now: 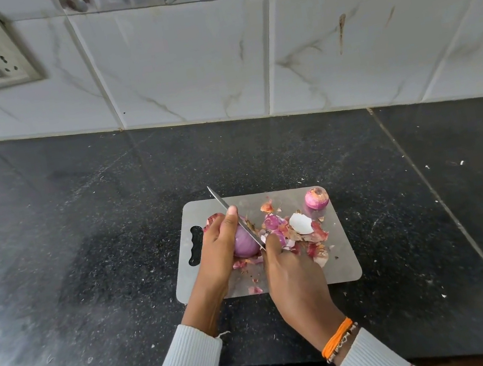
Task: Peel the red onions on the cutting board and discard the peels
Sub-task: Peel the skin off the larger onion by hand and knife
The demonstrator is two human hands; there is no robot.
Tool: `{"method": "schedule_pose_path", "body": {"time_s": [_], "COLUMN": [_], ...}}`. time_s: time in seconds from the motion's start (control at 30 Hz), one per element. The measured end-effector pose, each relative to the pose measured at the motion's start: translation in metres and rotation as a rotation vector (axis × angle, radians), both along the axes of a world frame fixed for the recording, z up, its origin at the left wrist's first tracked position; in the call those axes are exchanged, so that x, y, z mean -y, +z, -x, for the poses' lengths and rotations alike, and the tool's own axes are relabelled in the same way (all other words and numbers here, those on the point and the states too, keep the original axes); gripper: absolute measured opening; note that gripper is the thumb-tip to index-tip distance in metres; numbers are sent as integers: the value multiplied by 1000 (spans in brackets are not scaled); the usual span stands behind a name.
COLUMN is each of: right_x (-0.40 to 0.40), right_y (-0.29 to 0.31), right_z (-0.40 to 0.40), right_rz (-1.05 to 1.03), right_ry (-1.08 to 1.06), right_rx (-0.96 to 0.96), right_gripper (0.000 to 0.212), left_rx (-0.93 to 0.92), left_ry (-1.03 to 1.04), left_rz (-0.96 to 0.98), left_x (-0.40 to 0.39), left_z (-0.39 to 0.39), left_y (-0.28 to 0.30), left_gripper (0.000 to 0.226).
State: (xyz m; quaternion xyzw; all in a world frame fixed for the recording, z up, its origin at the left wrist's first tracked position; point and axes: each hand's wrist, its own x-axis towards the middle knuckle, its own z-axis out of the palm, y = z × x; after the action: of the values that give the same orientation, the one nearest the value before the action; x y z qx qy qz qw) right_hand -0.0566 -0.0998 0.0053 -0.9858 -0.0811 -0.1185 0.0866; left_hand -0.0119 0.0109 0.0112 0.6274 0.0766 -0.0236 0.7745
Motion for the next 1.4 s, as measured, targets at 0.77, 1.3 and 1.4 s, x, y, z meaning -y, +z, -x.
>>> {"method": "schedule_pose_path", "body": {"time_s": [0.77, 1.3, 1.4], "right_x": [26, 9, 8], "right_y": [12, 14, 15], "right_z": [-5, -11, -10], "right_rz": [-371, -453, -454], "right_ry": [100, -50, -58], "right_rx": [-114, -153, -181], "right_gripper": [28, 33, 34], "left_rx": [-348, -29, 0], "left_ry": [-230, -138, -121], "left_rz": [729, 220, 153], "left_x": [4, 17, 15], "left_z": [12, 18, 18], "left_y": [0, -5, -7], "left_gripper": [48, 51, 45]}}
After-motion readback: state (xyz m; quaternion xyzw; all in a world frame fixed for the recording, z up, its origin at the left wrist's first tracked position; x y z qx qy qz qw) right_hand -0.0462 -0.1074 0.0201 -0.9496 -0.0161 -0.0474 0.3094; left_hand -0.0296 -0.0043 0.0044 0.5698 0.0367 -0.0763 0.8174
